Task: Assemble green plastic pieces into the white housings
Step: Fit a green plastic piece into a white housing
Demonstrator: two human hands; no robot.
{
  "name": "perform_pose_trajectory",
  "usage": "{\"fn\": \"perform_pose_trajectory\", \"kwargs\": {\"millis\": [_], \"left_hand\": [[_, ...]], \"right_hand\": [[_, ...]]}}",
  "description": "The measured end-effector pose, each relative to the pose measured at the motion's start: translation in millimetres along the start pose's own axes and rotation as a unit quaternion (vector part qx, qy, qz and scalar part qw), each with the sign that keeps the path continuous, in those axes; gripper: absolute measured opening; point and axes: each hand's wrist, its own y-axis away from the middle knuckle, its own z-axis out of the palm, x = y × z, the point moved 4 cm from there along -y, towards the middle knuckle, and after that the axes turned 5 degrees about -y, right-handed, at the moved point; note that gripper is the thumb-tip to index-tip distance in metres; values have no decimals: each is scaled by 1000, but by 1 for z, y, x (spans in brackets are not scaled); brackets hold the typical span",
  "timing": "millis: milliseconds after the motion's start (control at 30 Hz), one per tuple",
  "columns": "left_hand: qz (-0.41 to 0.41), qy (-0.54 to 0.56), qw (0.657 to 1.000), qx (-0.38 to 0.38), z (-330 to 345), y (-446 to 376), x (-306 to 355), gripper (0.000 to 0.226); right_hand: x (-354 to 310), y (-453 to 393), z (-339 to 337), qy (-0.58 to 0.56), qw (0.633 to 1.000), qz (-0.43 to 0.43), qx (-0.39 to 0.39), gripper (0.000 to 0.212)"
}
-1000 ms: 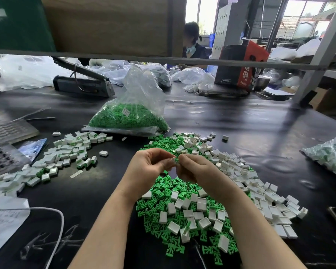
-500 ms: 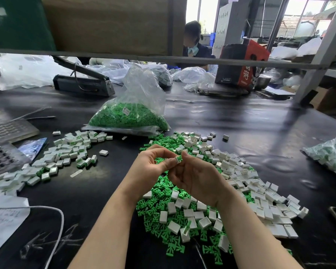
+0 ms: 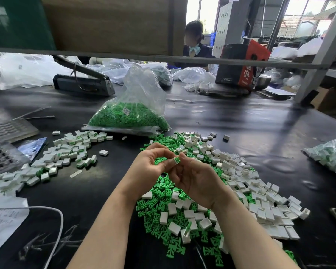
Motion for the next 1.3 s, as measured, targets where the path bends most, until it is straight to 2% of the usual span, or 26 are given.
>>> {"fn": "perform_pose_trajectory", "kwargs": {"millis": [233, 633, 1067, 1200, 1300], "left_hand": [[-5, -8, 1000, 12, 4, -1, 2, 8], [-3, 12, 1000, 23, 3, -2, 4, 10], [-11, 61, 998, 22, 2, -1, 4, 10], [-2, 42, 999, 19, 1, -1, 4, 8], [13, 8, 1000, 23, 2, -2, 5, 7]], "right_hand": [[2, -4, -4, 1, 1000, 3, -2, 30], [5, -4, -2, -89, 995, 0, -42, 28], [5, -5, -1, -57, 997, -21, -52, 28], [4, -5, -2, -34, 998, -25, -44, 29], [6, -6, -2, -27, 999, -37, -27, 37]]}}
